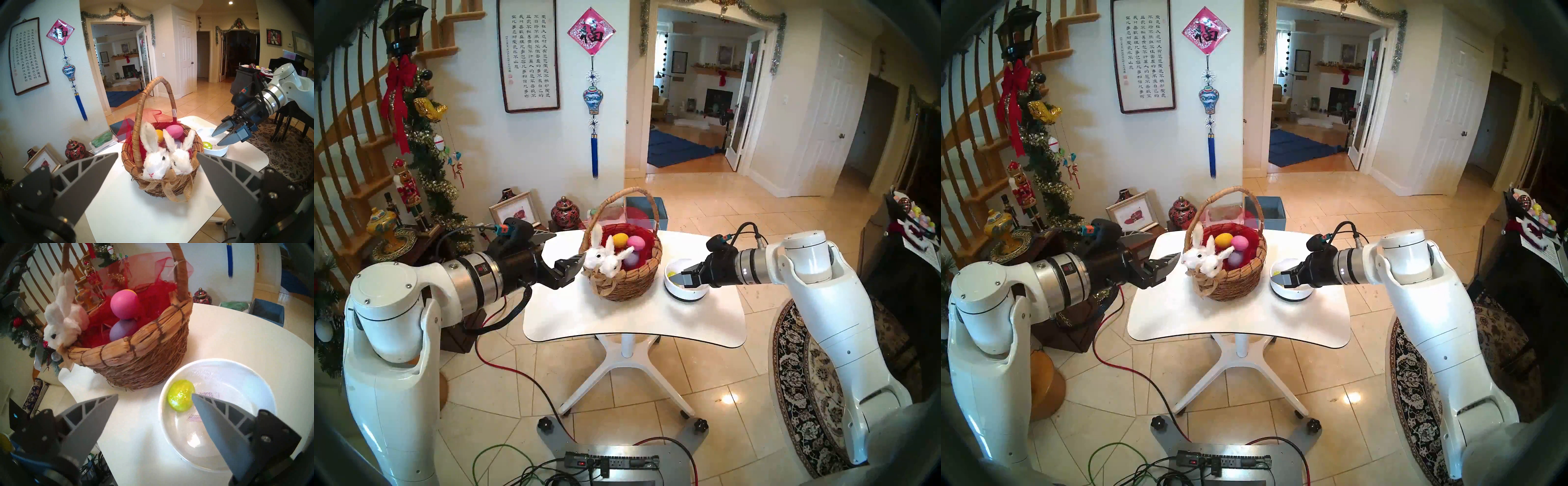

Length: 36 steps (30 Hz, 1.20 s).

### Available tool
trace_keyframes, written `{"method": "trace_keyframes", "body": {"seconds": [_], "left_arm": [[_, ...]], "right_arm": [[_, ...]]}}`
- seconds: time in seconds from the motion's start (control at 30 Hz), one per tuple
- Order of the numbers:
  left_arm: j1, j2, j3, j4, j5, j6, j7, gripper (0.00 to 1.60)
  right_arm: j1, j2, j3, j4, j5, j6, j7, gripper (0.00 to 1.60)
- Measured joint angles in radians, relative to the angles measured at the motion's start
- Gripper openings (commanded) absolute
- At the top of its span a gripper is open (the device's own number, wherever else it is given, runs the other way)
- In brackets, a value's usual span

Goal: Put easter egg into basket

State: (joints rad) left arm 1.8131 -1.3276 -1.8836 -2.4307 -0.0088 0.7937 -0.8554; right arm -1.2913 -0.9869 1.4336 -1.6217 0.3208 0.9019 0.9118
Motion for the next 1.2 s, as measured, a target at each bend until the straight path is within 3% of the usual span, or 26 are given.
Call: {"method": "trace_keyframes", "body": {"seconds": [1.2], "left_arm": [[-0.002,-0.008,-0.002,0.000,0.011,0.000,-0.010,1.60]], "right_arm": [[0.052,-0.025,-0.039,0.105,-0.032,-0.032,-0.018,1.54]]}}
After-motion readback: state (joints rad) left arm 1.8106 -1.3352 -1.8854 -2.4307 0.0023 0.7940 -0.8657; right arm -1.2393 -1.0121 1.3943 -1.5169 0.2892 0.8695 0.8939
